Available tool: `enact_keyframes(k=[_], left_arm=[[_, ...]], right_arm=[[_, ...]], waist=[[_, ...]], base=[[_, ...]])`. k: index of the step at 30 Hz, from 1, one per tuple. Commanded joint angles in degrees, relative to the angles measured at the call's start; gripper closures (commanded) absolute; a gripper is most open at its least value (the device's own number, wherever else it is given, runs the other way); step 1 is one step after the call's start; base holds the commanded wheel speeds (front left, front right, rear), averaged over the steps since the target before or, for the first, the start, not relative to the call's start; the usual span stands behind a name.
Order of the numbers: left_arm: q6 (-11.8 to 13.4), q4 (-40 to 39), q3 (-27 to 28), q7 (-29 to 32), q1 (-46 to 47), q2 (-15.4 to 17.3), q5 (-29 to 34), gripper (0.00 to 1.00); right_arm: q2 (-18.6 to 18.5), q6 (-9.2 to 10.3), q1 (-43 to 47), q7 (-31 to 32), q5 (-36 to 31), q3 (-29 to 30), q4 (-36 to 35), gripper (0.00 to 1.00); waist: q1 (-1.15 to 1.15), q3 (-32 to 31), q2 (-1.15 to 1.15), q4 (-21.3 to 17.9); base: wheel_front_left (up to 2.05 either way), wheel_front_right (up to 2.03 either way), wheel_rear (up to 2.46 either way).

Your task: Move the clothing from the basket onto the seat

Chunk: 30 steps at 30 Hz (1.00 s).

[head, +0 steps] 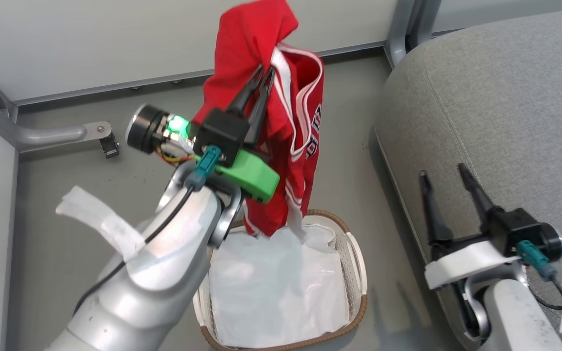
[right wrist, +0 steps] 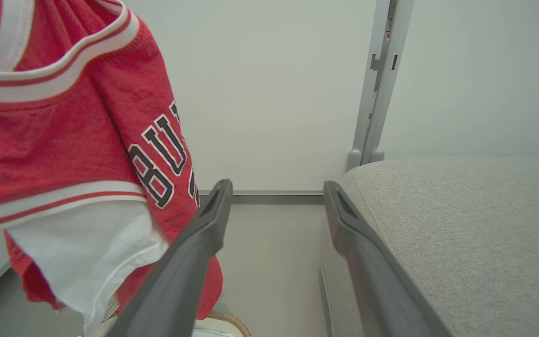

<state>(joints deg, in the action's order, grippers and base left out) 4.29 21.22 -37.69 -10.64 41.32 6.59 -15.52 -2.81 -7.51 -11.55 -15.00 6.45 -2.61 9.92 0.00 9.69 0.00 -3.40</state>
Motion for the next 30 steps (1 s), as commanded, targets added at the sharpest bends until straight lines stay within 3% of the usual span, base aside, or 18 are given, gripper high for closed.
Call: enact_keyframes(k=[1,8,16,30], left_arm=[[-0.12,0.48,-0.04,0.25,2.42,-0.31,0.68,1.0],[0.38,3.74,-0.36,1.97,9.17,-2.4,-0.48,1.0],[-1.31,8.15,-1.8,5.0,14.96,-3.21,-2.03,1.0],[-2.19,11.54,-3.63,8.19,20.46,-3.64,-5.5,1.0]], right_arm=[[-0.15,0.04,-0.83,-0.28,-0.28,-1.52,-0.01,0.0],[-0.17,0.04,-3.75,-0.28,0.67,-10.78,0.21,0.0],[-0.19,0.04,-9.25,-0.28,2.12,-19.93,0.89,0.0],[-0.2,0.04,-15.61,-0.28,3.57,-24.93,11.12,0.0]], waist=[[0.0,-0.24,0.0,-0.06],[0.0,-1.09,0.0,-0.2],[0.0,-2.41,0.0,-0.17],[0.0,-5.55,0.0,2.82]], base=[[0.0,0.0,0.0],[0.0,0.0,0.0],[0.0,0.0,0.0],[0.0,0.0,0.0]])
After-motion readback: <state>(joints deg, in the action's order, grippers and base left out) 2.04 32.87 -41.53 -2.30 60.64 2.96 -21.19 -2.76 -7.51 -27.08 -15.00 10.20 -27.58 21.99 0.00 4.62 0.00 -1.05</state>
